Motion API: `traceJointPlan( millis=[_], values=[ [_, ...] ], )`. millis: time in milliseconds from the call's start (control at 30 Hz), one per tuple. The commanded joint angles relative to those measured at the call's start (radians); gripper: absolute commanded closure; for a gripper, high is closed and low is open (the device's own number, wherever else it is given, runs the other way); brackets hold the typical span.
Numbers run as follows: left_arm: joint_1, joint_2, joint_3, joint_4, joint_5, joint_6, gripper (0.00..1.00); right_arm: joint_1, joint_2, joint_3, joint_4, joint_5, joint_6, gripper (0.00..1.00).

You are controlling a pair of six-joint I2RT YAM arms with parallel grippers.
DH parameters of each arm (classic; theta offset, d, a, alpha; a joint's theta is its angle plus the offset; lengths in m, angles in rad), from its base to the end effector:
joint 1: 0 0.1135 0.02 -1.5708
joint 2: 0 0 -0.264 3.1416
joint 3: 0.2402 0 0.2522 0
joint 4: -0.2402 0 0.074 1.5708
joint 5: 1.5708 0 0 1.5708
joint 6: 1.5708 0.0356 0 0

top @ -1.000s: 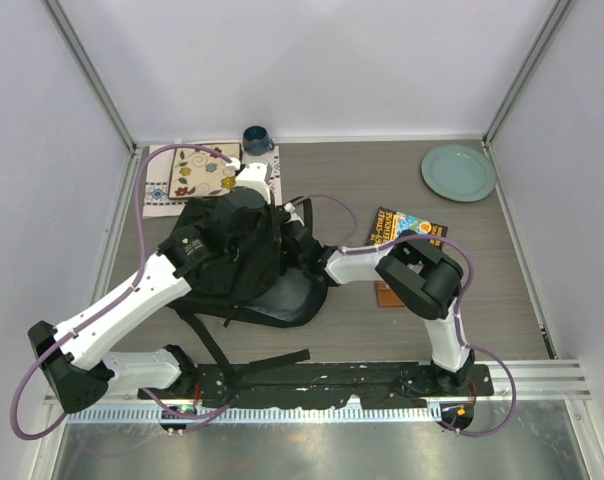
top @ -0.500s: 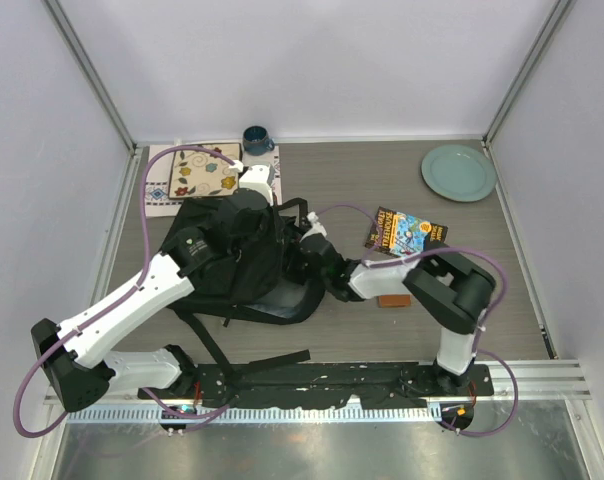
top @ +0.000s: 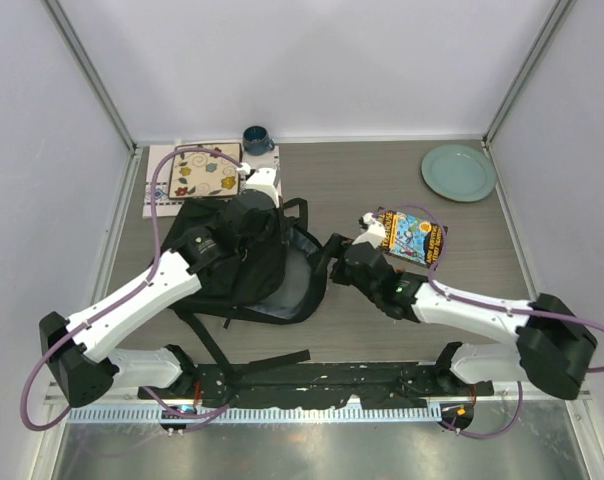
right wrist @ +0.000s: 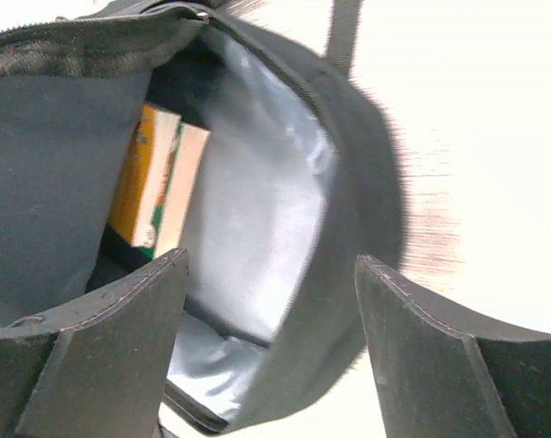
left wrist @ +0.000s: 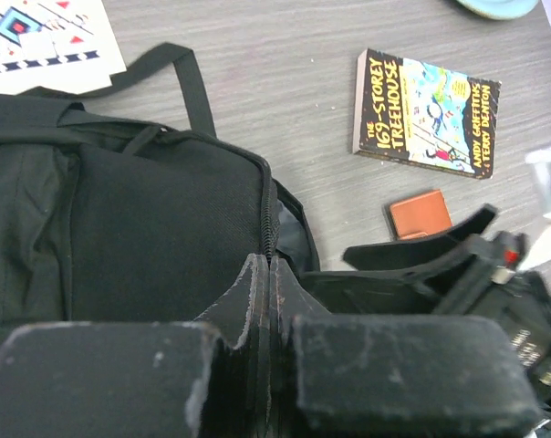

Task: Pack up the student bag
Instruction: Place the book in the student bag, then pick up the book from the center of the board.

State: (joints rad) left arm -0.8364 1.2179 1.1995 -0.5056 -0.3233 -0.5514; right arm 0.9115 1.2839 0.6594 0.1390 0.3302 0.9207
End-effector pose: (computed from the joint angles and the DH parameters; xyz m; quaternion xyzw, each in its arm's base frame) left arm 0.1880 -0.1914 0.3628 0.0418 0.8576 -0.2083 0.4684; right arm 0.1772 0.2098 0.2219 0.0888 0.8443 0.3184 0.4218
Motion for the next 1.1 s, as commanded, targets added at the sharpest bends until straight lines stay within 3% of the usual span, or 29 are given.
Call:
traceJointPlan(
  millis=[0,100,167,300,333,433,500,567,833,1000,1067],
  values=[
    [0.0,0.026,-0.018,0.12,0.056,-0.047,1.0,-0.023,-0.179,-0.047,-0.123,0.183,-0.02,0.2],
    [0.0,0.057,-0.035,0.145,0.088,-0.07,1.0,-0.1,-0.238,-0.056,-0.205,0.194,-0.036,0.18],
    [0.0,0.087,-0.041,0.15,0.13,-0.084,0.93,-0.201,-0.285,-0.069,-0.229,0.147,-0.06,0.18],
    [-0.004,0.112,-0.041,0.167,0.181,-0.099,0.55,-0.403,-0.343,-0.09,-0.269,0.06,-0.106,0.15],
    [-0.006,0.114,-0.037,0.167,0.182,-0.097,0.4,-0.442,-0.351,-0.093,-0.28,0.034,-0.112,0.14],
    [-0.007,0.111,-0.026,0.168,0.171,-0.087,0.21,-0.592,-0.377,-0.099,-0.294,-0.062,-0.138,0.14],
    [-0.007,0.111,-0.017,0.168,0.165,-0.078,0.15,-0.672,-0.382,-0.096,-0.303,-0.104,-0.148,0.13],
    [-0.007,0.123,0.005,0.167,0.167,-0.061,0.03,-0.72,-0.386,-0.095,-0.314,-0.138,-0.152,0.13],
    [-0.007,0.307,0.207,0.191,0.248,0.011,0.0,-0.954,-0.344,-0.07,-0.338,-0.25,-0.158,0.09],
    [-0.004,0.537,0.363,0.243,0.394,0.048,0.01,-1.028,-0.246,-0.038,-0.329,-0.279,-0.184,0.07],
    [-0.003,0.639,0.434,0.263,0.435,0.048,0.0,-1.08,-0.186,-0.027,-0.309,-0.362,-0.206,0.07]
  ],
)
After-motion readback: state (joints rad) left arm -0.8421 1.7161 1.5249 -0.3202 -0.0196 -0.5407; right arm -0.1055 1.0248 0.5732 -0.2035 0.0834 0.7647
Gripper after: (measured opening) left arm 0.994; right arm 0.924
